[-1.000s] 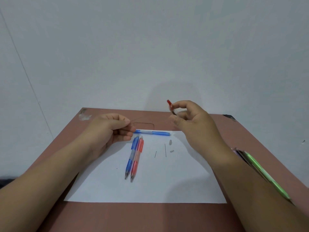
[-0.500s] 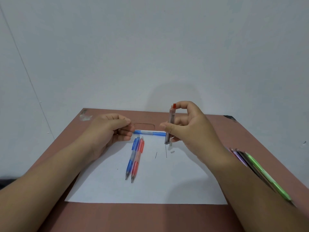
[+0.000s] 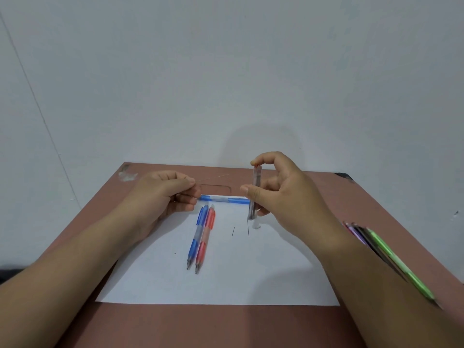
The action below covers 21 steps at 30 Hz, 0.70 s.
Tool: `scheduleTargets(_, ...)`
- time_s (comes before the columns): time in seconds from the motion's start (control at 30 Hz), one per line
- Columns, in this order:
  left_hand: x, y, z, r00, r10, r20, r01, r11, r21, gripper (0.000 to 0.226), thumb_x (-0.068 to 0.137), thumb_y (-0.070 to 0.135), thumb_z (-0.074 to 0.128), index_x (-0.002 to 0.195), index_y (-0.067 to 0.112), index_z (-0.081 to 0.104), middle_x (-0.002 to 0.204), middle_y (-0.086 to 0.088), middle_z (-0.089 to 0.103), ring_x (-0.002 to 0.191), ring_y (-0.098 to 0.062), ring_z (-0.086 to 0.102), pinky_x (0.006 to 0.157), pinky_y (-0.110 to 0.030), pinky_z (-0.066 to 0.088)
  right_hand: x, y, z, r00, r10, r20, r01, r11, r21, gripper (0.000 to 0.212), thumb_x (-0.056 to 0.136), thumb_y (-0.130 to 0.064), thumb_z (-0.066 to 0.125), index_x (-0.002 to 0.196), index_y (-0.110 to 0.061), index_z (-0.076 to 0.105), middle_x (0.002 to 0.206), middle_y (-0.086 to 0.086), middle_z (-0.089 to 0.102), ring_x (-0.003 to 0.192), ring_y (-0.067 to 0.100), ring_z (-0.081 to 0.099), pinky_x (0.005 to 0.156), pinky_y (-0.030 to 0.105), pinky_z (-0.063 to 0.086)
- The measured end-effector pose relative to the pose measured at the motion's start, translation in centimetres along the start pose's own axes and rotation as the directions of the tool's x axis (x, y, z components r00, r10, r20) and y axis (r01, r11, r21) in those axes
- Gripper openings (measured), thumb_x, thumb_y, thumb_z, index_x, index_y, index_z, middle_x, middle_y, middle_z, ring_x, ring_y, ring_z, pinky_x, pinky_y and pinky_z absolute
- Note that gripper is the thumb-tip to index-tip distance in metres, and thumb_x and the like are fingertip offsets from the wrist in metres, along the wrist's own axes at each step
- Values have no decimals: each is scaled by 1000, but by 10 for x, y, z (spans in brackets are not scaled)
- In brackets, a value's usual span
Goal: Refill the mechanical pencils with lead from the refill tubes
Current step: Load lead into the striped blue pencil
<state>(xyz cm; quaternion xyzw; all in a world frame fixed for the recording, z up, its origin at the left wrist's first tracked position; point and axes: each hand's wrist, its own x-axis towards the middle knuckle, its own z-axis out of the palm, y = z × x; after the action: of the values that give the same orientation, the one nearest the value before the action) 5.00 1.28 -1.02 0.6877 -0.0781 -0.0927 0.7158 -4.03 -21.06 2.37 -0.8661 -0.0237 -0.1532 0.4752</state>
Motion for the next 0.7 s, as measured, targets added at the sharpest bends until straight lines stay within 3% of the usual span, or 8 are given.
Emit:
scheduleTargets(0.13, 0, -1, 1, 999, 29, -40, -26, 997, 68, 17, 96, 13, 64, 84, 4, 73, 83, -11, 76, 71, -18, 66, 66, -26, 59, 3, 4, -8, 997, 59, 52, -54, 995, -85, 35, 79, -27, 86, 101, -41, 63, 79, 2, 71, 70, 23, 73, 75, 39, 63)
scheduleTargets(0.23, -1, -2, 3, 994, 82, -70, -70, 984, 161, 16, 94, 17, 68, 84, 7, 75, 79, -5, 76, 71, -15, 67, 69, -27, 58, 6, 7, -21, 992, 124, 15, -119, 974, -192, 34, 76, -26, 89, 100, -36, 67, 94, -11, 66, 61, 10, 72, 64, 26, 62)
scheduleTargets(0.33, -2, -2, 5, 992, 103, -69, -85, 969, 231, 14, 94, 18, 68, 86, 10, 77, 81, -4, 77, 72, -15, 68, 68, -25, 59, 10, 14, -34, 975, 223, 17, -197, 891, -409, 35, 76, -30, 87, 103, -33, 65, 91, -15, 62, 56, 0, 65, 48, 8, 46)
scheduleTargets(0.4, -2, -3, 7, 992, 117, -57, -95, 952, 290, 14, 94, 20, 68, 87, 12, 77, 82, -2, 77, 73, -16, 69, 69, -27, 60, 11, 17, -39, 956, 288, 47, -224, 825, -518, 36, 76, -32, 87, 105, -32, 66, 86, -15, 64, 58, 2, 65, 43, 7, 40)
scheduleTargets(0.5, -2, -4, 9, 989, 147, -36, -126, 932, 339, 12, 93, 19, 69, 87, 13, 76, 80, -1, 77, 72, -16, 68, 69, -29, 60, 11, 19, -40, 933, 347, 96, -239, 795, -557, 40, 75, -34, 87, 109, -30, 67, 86, -7, 70, 69, 12, 72, 62, 25, 58)
scheduleTargets(0.57, -3, -4, 10, 985, 169, -26, -150, 926, 347, 11, 92, 18, 70, 85, 13, 76, 78, -1, 76, 70, -14, 67, 66, -28, 60, 11, 19, -39, 932, 346, 109, -217, 773, -596, 44, 75, -36, 87, 114, -31, 68, 92, -13, 65, 83, 11, 69, 75, 29, 57)
scheduleTargets(0.7, -3, -5, 9, 976, 216, -15, -189, 883, 430, 13, 91, 24, 72, 79, 22, 75, 70, 6, 73, 59, -9, 59, 58, -25, 54, 11, 21, -38, 931, 339, 138, -171, 734, -657, 43, 77, -42, 83, 117, -33, 70, 101, -21, 55, 97, 7, 59, 81, 25, 47)
